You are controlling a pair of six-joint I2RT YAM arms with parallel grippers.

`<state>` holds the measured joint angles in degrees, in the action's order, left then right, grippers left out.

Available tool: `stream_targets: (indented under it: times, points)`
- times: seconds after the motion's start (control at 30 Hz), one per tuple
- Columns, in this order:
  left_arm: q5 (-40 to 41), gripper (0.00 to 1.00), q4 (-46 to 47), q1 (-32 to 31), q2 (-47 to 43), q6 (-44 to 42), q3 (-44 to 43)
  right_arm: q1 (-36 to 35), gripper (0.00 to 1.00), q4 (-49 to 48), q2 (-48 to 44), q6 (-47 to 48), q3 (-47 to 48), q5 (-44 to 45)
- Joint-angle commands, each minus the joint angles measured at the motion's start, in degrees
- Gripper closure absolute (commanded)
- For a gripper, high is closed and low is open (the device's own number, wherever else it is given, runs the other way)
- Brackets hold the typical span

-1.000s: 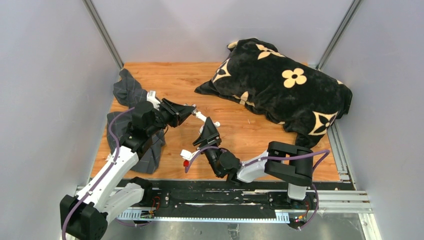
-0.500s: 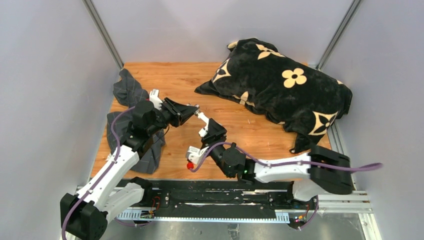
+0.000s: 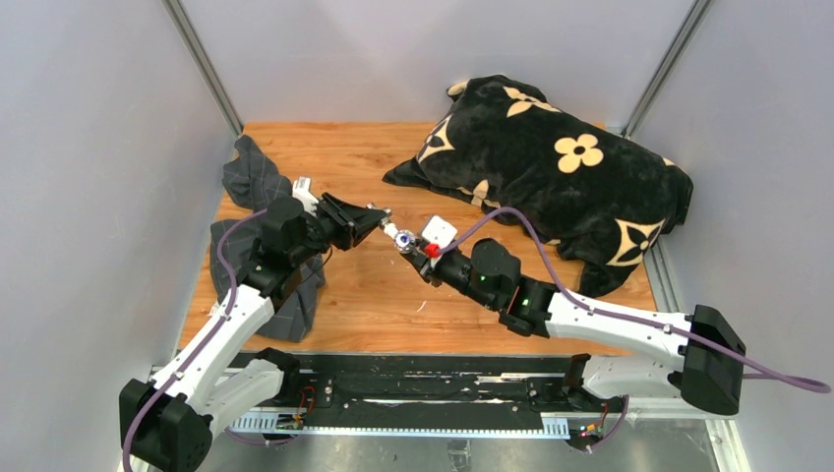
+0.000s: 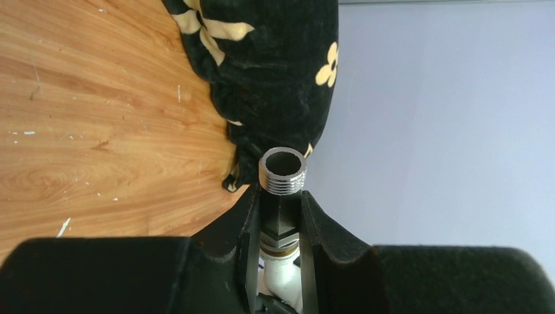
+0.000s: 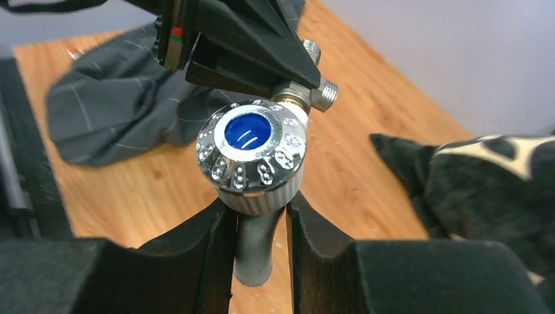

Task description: Install the water faucets

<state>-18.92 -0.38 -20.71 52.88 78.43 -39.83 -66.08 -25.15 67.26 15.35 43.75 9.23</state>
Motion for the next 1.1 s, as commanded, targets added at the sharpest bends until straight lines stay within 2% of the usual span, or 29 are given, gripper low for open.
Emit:
stream_targets:
  times: [0.0,0.27,0.33,0.47,0.53,0.6,0.67,0.7,0.97,1.07]
  points:
    - [0.55,1.00,2.98,0.07,-0.49,-0.12,-0.64,5.01,0.70,-1.28,-1.16,-22.50,-0.01,-14.70]
    - [0.41,1.00,3.11,0.08,-1.09,-0.12,-0.44,10.17,0.68,-9.05,0.48,-38.08,-1.83,-21.54]
    - [0.49,1.00,3.14,0.13,-1.20,-0.12,-0.24,12.32,0.68,-12.94,1.63,-46.10,-3.05,-23.12]
    - [0.68,1.00,3.54,0.13,-1.67,-0.24,0.10,17.89,0.65,-25.92,6.05,-68.54,-7.77,-26.46]
    - [0.96,1.00,3.59,0.13,-1.92,-0.38,0.18,19.40,0.58,-34.44,9.21,-79.40,-10.75,-27.54]
    - [1.26,1.00,3.42,0.14,-2.35,-0.37,0.43,19.91,0.46,-41.04,11.80,-84.45,-12.43,-28.03]
    - [2.01,1.00,2.77,0.14,-3.01,-0.41,0.60,19.88,0.31,-42.54,12.03,-85.38,-13.39,-27.16]
    - [2.33,1.00,2.36,0.14,-3.26,-0.53,0.55,19.93,0.29,-41.29,11.15,-84.17,-13.64,-26.64]
    - [2.56,1.00,2.47,0.14,-3.03,-1.14,0.49,19.94,0.21,-12.05,-6.37,-67.26,-12.03,-20.27]
    - [2.52,1.00,3.33,0.14,-2.43,-1.24,0.37,19.88,0.21,-7.26,-8.46,-61.99,-9.17,-18.39]
